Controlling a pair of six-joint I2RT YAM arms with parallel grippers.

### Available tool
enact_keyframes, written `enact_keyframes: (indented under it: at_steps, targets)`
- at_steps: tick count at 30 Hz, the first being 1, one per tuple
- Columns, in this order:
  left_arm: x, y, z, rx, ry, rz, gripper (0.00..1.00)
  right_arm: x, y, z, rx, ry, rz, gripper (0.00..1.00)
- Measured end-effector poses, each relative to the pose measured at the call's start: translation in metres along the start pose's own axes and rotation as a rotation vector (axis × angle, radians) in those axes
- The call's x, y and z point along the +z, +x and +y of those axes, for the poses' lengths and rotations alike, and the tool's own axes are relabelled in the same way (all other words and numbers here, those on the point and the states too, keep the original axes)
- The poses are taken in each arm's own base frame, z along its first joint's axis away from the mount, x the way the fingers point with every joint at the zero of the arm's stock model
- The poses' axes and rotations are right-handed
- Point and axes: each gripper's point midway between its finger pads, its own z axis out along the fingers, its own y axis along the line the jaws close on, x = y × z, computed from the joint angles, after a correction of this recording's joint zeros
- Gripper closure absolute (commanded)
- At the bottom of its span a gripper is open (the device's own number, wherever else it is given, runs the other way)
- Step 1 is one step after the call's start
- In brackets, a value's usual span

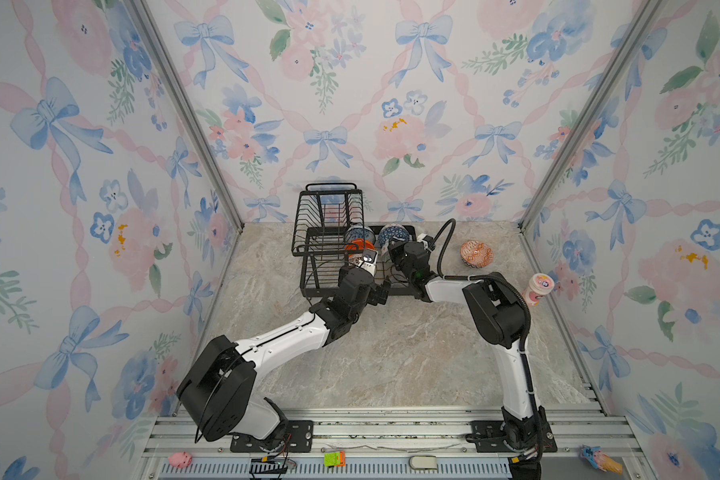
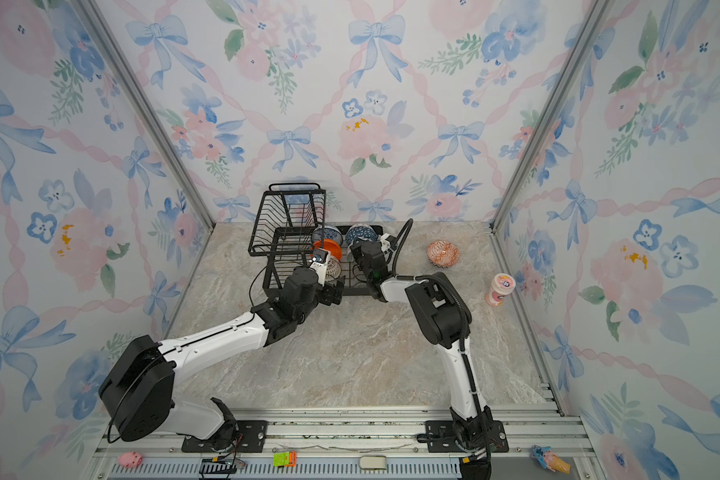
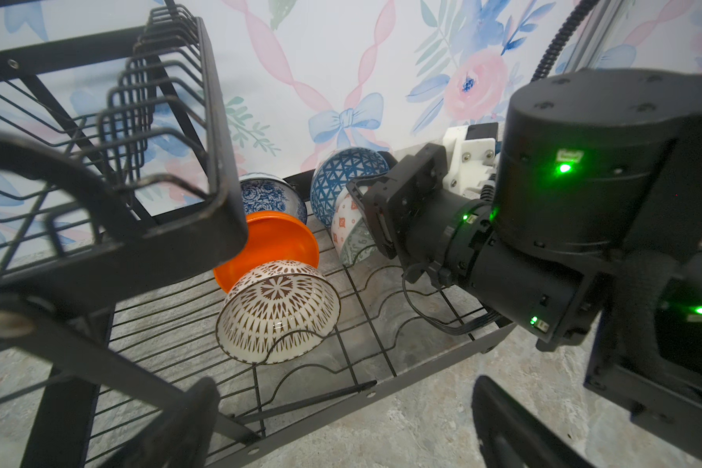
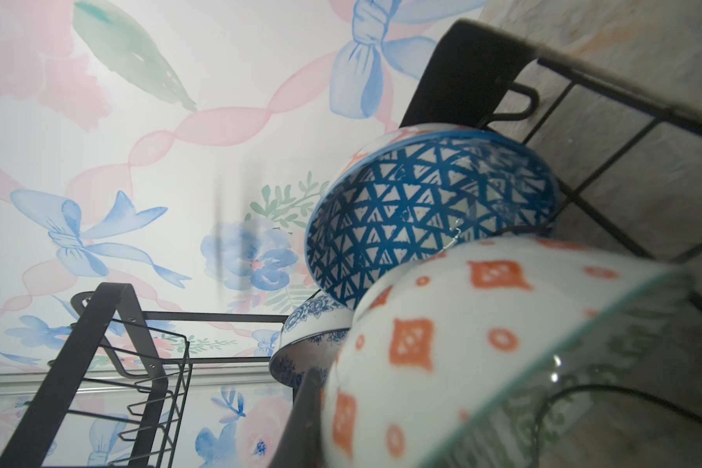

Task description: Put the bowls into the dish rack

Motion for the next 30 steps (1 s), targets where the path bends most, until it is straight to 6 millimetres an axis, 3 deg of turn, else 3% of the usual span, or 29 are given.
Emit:
enact_keyframes:
  at_steps: [10,30]
  targets:
    - [0.0,0.0,0.001,0.0,-0.003,0.0,0.02,-0.002,0.012,-0.006,0.008,0.032,0.032,0.81]
    - [0.0,0.0,0.001,0.004,-0.003,0.0,0.02,-0.006,0.013,-0.007,-0.031,0.069,0.043,0.72]
